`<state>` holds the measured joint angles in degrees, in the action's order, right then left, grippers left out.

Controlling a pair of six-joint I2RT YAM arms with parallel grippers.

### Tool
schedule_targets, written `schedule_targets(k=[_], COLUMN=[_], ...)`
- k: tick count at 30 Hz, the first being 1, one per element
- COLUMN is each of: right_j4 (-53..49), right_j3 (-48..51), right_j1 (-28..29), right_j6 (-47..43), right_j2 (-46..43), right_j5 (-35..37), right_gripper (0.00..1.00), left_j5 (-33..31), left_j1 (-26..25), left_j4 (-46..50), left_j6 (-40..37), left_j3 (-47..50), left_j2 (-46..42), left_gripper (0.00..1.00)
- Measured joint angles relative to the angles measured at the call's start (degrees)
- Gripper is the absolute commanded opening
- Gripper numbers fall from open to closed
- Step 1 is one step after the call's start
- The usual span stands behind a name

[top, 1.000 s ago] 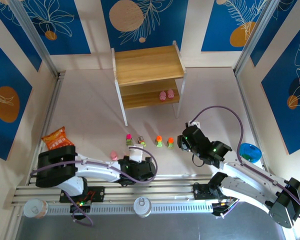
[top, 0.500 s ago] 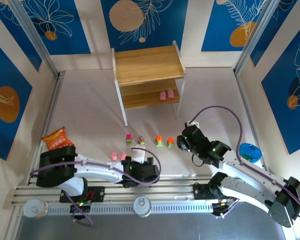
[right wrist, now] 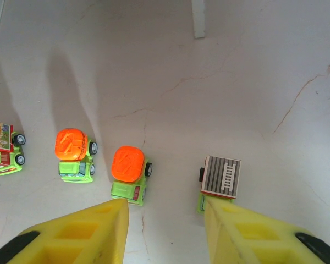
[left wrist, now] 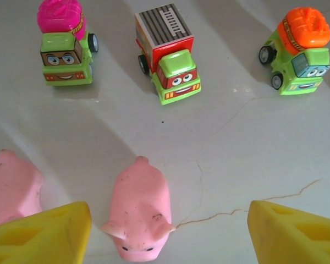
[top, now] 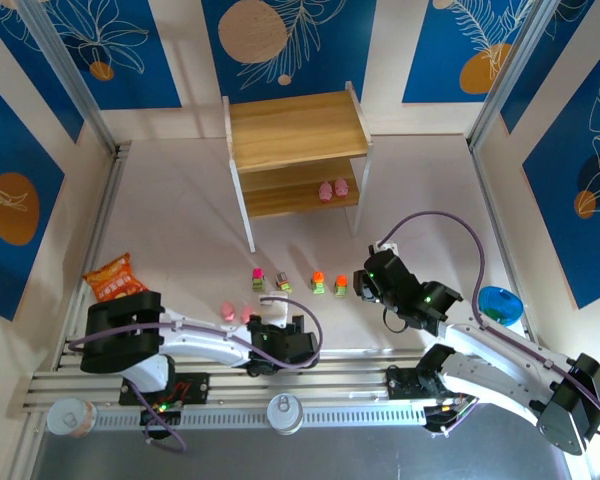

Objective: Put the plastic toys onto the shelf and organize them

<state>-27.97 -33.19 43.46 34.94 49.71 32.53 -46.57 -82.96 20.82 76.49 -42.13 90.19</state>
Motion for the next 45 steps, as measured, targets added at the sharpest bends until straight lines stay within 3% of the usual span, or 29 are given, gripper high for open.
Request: schedule_targets(k=[31, 40, 45], right_j4=[0.11, 0.11, 0.11], right_j3=[0.00, 0.00, 0.00], right_j1=[0.02, 0.02, 0.02], right_j6=[0.00, 0.00, 0.02], right_j2=[0.00, 0.00, 0.00], right_j5=[0.00, 0.00, 0.00], right_gripper=[0.24, 0.19, 0.18], left_j5=[1.31, 0.83, 0.57], left_j1=[1.09, 1.20, 1.20], left_j4=[-3.96, -3.23, -2.38], left_j6=[2.49, 2.51, 2.29], left_j3=[3.30, 3.30, 3.30], left_j2=[3.43, 3.80, 3.80], left_gripper=[0.60, 0.51, 0.40])
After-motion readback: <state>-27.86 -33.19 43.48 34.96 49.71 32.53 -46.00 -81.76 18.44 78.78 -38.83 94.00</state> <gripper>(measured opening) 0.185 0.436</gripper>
